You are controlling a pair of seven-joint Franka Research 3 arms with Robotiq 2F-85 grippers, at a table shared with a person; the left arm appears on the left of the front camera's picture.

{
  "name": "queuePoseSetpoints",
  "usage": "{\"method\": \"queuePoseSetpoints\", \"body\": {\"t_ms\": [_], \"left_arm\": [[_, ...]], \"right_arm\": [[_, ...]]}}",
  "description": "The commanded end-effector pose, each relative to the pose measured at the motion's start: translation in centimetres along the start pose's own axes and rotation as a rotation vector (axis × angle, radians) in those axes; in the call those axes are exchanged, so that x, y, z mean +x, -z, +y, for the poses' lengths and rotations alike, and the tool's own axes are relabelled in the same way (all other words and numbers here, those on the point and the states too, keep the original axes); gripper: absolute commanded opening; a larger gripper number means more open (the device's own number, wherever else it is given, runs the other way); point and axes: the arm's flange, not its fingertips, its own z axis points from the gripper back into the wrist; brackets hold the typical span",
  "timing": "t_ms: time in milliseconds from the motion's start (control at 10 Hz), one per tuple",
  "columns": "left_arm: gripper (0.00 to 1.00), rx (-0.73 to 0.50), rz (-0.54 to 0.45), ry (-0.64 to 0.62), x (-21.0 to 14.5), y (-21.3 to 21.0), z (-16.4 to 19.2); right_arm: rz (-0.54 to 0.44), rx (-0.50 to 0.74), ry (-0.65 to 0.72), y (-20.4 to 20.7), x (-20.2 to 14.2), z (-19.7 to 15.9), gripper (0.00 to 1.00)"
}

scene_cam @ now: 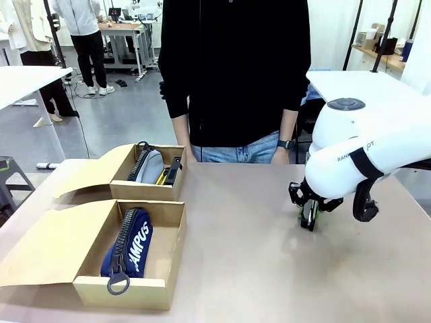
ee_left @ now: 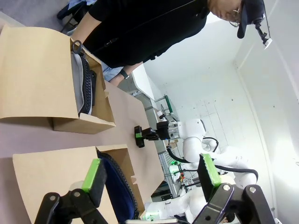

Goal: Place items inside the box.
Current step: Pick up a Pencil pouch or Stapler and place it inside the Mailer Box closest to the robot.

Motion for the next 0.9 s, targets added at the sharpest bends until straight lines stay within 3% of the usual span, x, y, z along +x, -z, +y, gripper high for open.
{"method": "queuePoseSetpoints", "body": {"t_ms": [0,100,200,400,500,600,700,800], "left_arm": [[1.0,-0.021,-0.017,0.02,-0.1,0.1,-0.1],[1.0,-0.021,-0.017,0.02,-0.1,0.1,-0.1],[1.0,-0.021,-0.017,0.02,-0.1,0.1,-0.1],[1.0,-0.021,-0.017,0.02,-0.1,0.1,-0.1],[1.0,-0.021,-0.017,0.02,-0.1,0.1,-0.1],[1.0,-0.021,-0.017,0.02,-0.1,0.1,-0.1],[1.0,-0.021,-0.017,0.02,-0.1,0.1,-0.1],[1.0,-0.021,-0.017,0.02,-0.1,0.1,-0.1]], "right_arm": [[0.025,0.122,-0.112,-7.2,-3.2,-0.9,0.0],[0.011,0.163,-0.226,-11.5,-6.7,-1.0,0.0],[-0.006,0.228,-0.442,-14.2,-11.1,-0.5,0.0],[0.056,0.288,-0.705,-14.7,-16.5,1.7,0.03],[0.099,0.326,-0.687,-14.4,-18.4,2.9,0.03],[0.084,0.325,-0.567,-14.2,-18.3,3.4,0.03],[0.033,0.288,-0.665,-16.2,-18.8,3.0,0.03],[0.033,0.288,-0.665,-16.2,-18.8,3.0,0.03]]}}
